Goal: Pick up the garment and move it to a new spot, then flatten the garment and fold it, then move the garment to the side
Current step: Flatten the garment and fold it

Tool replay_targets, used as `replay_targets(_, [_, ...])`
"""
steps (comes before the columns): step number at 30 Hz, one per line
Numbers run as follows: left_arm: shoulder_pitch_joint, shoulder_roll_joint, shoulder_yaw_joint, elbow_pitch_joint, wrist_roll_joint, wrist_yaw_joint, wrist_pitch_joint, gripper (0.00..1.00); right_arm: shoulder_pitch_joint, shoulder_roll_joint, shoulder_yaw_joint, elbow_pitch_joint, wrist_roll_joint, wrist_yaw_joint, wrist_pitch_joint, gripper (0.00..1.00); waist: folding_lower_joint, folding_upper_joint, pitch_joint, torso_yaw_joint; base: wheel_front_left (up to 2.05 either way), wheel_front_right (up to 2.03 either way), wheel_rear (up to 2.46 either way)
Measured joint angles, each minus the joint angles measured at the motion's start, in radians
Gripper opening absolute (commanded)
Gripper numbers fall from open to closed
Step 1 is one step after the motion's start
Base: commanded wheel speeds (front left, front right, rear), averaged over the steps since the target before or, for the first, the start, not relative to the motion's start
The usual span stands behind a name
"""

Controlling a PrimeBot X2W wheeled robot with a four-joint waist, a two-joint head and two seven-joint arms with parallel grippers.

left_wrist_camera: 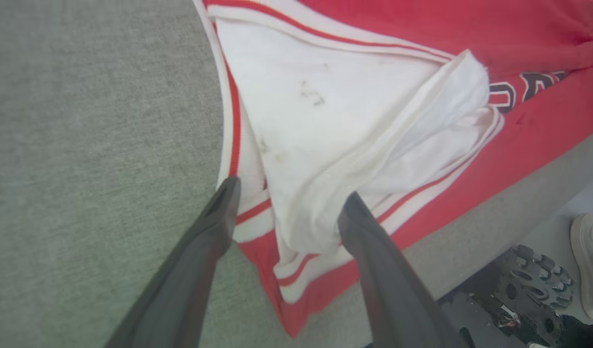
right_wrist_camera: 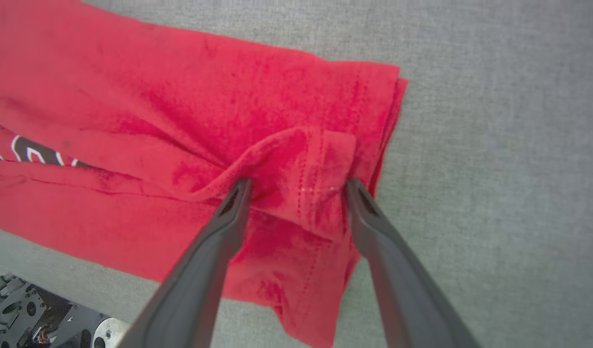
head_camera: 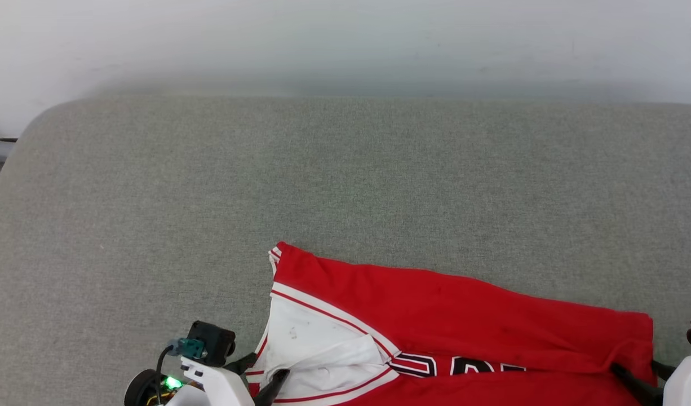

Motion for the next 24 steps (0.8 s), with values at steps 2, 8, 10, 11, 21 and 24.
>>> replay_targets(2, [0.007, -0.004, 0.014, 0.000, -0.004, 0.008, -0.035, 1.00, 0.009, -0.002, -0.009, -0.007, 0.009, 0.000, 0.008, 1.00, 0.0000, 0.0000, -0.020, -0.003, 0.00, 0.00, 0.00])
replay_targets(8, [0.014, -0.023, 0.064, -0.029, 0.021, 0.032, -0.182, 1.00, 0.024, 0.009, -0.073, -0.067, 0.032, 0.000, 0.049, 1.00, -0.0001, 0.0000, -0.052, -0.015, 0.00, 0.00, 0.00])
replay_targets(10, [0.016, -0.033, 0.081, -0.034, 0.036, 0.041, -0.241, 1.00, 0.035, 0.026, -0.106, -0.078, 0.034, 0.000, 0.088, 1.00, 0.0000, 0.0000, -0.054, -0.017, 0.00, 0.00, 0.00])
replay_targets(11, [0.016, -0.039, 0.090, -0.036, 0.045, 0.045, -0.276, 1.00, 0.043, 0.038, -0.124, -0.086, 0.033, 0.000, 0.113, 1.00, 0.0000, 0.0000, -0.054, -0.017, 0.00, 0.00, 0.00])
replay_targets(21, [0.057, -0.167, 0.333, -0.118, 0.314, 0.154, -0.395, 1.00, 0.081, 0.205, -0.334, -0.165, -0.075, 0.000, 0.311, 1.00, 0.0000, 0.0000, -0.036, -0.011, 0.00, 0.00, 0.00])
replay_targets(24, [0.112, -0.225, 0.452, -0.183, 0.428, 0.133, -0.397, 1.00, 0.073, 0.241, -0.392, -0.175, -0.122, 0.000, 0.335, 1.00, 0.0000, 0.0000, -0.024, -0.007, 0.00, 0.00, 0.00])
